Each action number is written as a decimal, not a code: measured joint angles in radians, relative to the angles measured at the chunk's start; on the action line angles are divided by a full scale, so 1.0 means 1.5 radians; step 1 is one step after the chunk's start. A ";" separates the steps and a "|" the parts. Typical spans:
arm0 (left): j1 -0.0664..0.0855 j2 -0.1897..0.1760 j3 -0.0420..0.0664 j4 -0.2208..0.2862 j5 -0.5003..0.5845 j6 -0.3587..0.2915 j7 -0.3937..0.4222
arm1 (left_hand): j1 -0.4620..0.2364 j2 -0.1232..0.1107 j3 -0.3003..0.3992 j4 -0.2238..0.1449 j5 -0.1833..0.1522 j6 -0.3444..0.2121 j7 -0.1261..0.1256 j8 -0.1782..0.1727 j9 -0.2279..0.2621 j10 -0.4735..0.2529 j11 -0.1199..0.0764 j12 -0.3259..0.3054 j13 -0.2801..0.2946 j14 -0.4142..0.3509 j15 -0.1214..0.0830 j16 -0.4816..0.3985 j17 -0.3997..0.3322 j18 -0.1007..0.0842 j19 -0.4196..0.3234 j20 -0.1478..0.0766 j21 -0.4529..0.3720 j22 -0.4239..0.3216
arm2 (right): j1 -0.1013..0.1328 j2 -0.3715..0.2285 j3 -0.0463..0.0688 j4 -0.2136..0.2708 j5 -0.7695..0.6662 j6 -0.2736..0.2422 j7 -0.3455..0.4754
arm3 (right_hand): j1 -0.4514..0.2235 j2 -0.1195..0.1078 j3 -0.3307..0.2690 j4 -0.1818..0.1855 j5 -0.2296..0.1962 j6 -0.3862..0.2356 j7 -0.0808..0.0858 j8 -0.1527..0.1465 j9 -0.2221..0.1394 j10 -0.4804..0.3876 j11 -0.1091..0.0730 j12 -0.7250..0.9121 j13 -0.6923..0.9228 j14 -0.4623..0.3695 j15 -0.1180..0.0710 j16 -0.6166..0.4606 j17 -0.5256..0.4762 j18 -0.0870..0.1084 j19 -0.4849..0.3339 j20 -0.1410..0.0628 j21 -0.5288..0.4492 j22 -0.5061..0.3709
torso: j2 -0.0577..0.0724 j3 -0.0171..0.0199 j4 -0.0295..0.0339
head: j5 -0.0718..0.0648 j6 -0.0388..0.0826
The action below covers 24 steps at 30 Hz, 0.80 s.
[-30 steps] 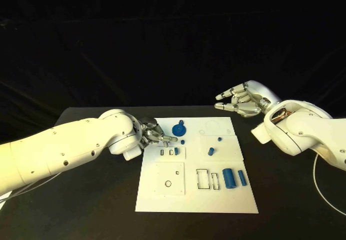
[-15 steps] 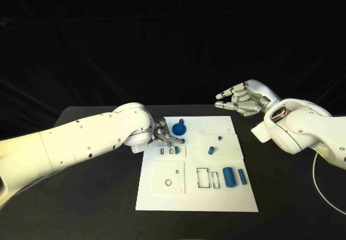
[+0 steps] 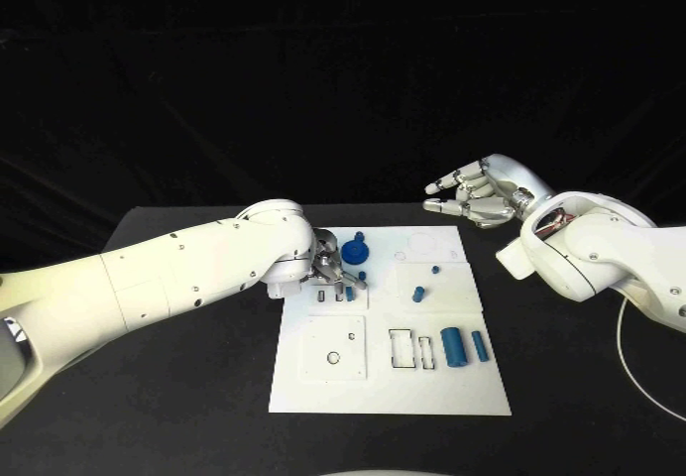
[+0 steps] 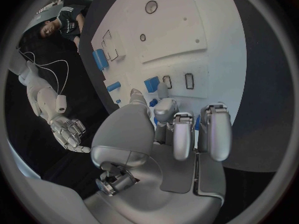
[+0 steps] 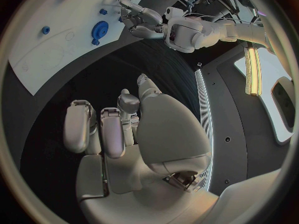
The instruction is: Assemble the parts on the task board
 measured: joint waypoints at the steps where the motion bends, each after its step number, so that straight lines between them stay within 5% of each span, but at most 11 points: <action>1: 0.000 0.002 0.000 -0.001 -0.001 0.002 0.000 | 0.000 0.000 0.000 0.000 0.000 -0.002 -0.002 0.000 0.001 0.000 0.000 0.000 0.000 0.000 0.000 0.000 0.000 0.000 0.000 0.000 0.000 0.000 | 0.000 0.000 0.000 0.000 0.000 0.000 0.000 | 0.000 0.000 0.000 0.000 0.000 0.000 0.000 0.000 0.000 0.000 0.000 0.000 0.000 0.000 0.000 0.000 0.000 0.000 0.000 0.000 0.000 0.000 | 0.000 0.0000 0.0000 | 0.000 0.000; 16: 0.000 0.013 -0.001 -0.011 -0.005 0.015 -0.003 | 0.019 0.018 -0.002 -0.002 0.000 -0.012 -0.002 0.012 0.020 0.000 0.000 0.003 0.002 -0.002 -0.002 0.000 0.000 -0.010 0.002 -0.002 0.001 0.000 | 0.000 0.003 0.000 -0.004 -0.003 0.006 0.000 | 0.000 0.000 -0.002 -0.002 0.004 0.000 0.000 0.000 0.000 0.000 0.000 0.000 -0.001 0.000 0.000 -0.003 0.000 0.010 0.000 0.000 -0.003 -0.002 | -0.001 -0.0004 0.0013 | -0.003 -0.003; 24: 0.000 0.017 -0.001 -0.013 -0.005 0.017 -0.004 | 0.068 0.031 0.017 -0.020 0.000 -0.021 -0.002 0.018 0.035 0.000 0.000 0.003 0.002 -0.002 -0.002 0.000 0.000 -0.010 0.002 -0.002 0.003 0.000 | 0.000 0.005 -0.001 -0.006 -0.004 0.009 -0.001 | 0.000 0.000 -0.002 -0.002 0.007 0.000 0.000 0.000 0.000 0.000 0.000 0.000 -0.001 0.000 0.000 -0.003 0.000 0.010 0.000 0.000 -0.003 -0.003 | -0.001 -0.0004 0.0014 | -0.003 -0.005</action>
